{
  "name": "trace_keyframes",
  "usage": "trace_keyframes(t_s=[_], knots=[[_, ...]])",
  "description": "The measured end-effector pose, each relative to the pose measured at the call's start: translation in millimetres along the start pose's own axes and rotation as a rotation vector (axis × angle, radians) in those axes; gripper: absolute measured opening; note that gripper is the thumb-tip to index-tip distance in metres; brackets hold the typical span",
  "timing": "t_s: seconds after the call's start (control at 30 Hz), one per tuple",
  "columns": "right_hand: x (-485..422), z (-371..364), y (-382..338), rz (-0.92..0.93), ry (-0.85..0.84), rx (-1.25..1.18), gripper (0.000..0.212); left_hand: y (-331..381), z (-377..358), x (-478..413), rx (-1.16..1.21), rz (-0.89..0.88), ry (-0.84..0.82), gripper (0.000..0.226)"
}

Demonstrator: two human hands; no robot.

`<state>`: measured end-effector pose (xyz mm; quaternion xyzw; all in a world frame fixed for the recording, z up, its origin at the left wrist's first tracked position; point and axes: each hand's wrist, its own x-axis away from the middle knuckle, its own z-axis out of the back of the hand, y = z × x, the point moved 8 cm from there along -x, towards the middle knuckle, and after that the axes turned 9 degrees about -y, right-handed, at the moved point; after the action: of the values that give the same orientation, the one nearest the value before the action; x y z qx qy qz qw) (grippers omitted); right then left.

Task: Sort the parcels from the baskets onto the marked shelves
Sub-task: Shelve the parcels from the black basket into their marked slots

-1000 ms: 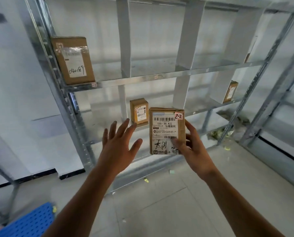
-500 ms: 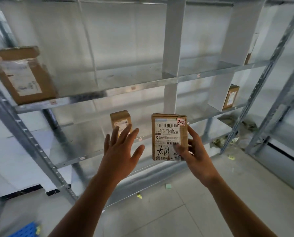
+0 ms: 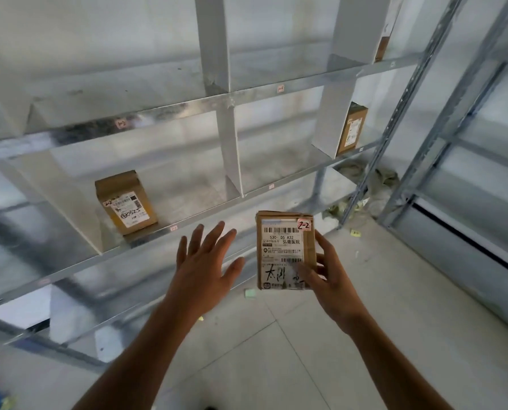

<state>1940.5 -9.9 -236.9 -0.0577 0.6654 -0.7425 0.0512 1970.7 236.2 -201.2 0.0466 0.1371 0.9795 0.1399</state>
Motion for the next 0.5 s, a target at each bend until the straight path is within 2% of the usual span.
trace_keyframes(t_s=[0.2,0.5], knots=[[-35.6,35.2,11.7,-0.032,0.061,0.039,0.08,4.2,-17.4,-64.5,-0.002,-0.059,-0.005,0.074],[-125.2,72.9,-10.9,0.0,0.148,0.076,0.073,5.5,0.8,-167.5,0.04,-0.134,0.039,0.078]])
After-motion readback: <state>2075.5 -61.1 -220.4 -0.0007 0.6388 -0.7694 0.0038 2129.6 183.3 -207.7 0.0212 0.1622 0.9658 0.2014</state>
